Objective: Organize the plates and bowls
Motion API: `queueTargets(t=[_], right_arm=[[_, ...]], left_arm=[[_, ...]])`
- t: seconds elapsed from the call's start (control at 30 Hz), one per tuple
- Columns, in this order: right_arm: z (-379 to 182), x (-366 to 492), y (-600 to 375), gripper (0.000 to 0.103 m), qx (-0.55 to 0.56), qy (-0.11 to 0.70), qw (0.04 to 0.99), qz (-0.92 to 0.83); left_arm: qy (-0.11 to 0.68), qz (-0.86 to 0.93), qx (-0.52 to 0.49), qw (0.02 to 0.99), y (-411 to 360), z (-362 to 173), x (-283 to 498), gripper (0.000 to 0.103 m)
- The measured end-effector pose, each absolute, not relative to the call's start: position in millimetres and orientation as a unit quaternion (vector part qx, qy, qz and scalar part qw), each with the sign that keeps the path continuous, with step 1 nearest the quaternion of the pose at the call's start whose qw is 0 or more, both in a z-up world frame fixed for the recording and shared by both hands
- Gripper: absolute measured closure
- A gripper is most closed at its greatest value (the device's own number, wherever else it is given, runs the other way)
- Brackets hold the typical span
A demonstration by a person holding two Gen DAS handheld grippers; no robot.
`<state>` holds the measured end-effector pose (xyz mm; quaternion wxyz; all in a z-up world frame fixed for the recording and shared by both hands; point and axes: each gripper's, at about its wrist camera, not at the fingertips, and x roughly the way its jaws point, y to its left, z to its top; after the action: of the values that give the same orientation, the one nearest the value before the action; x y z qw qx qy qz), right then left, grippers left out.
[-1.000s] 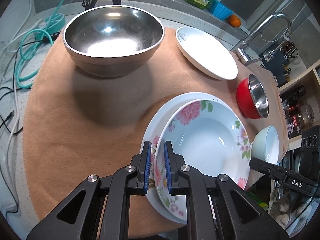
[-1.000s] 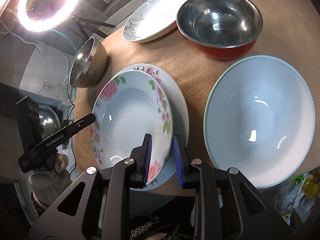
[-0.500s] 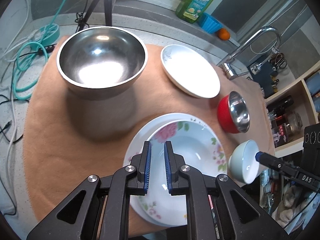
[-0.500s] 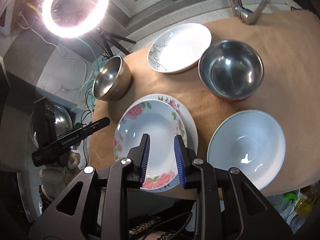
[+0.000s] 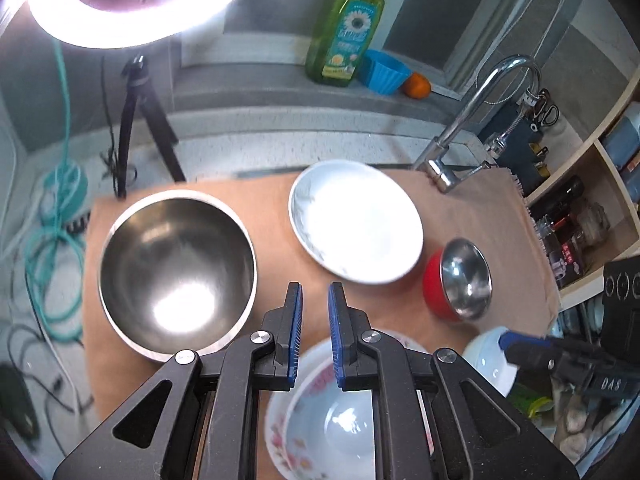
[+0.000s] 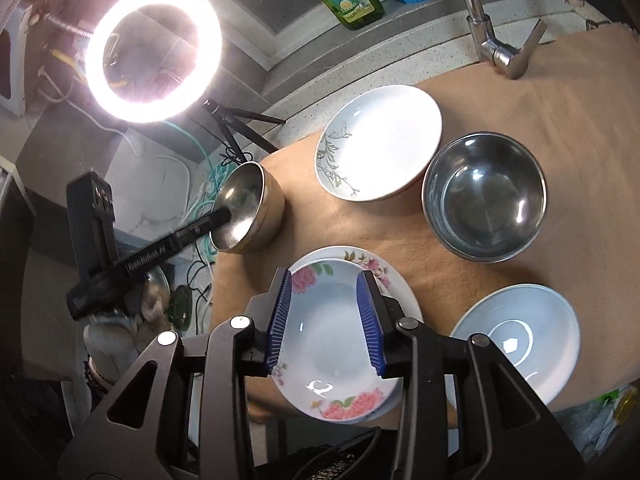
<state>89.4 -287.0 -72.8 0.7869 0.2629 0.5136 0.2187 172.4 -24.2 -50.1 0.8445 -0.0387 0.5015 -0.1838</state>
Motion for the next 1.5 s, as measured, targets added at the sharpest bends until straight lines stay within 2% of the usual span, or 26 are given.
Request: queueTargets(t=[0.2, 0.47, 0.63, 1.0, 1.5], right_arm=[[-77.2, 106.5, -280.3, 0.068, 0.279, 0.510, 0.790, 0.195], [-112.2, 142.6, -276.7, 0.068, 0.310, 0.531, 0.776, 0.140], [-108.2, 164.9, -285.3, 0.068, 0.307, 0.524, 0.785, 0.124], [-109.1, 219.8, -319.0, 0.068, 0.300, 0.520, 0.798, 0.059], [-137.8, 272.7, -316.6, 0.068, 0.270, 0.565, 0.778, 0.044]], left_arm=[[0.520, -0.212, -0.029, 0.827, -35.1, -54.7, 224.0, 0.091], [0.564, -0.211, -0.012, 0.798, -53.5, -85.7, 291.3, 0.091], [0.585, -0.210, 0.013, 0.783, -68.4, -104.7, 314.2, 0.091], [0.620, -0.197, 0.008, 0.759, -78.7, -127.8, 329.2, 0.091], [0.648, -0.172, -0.010, 0.742, -71.7, -148.0, 333.9, 0.091]])
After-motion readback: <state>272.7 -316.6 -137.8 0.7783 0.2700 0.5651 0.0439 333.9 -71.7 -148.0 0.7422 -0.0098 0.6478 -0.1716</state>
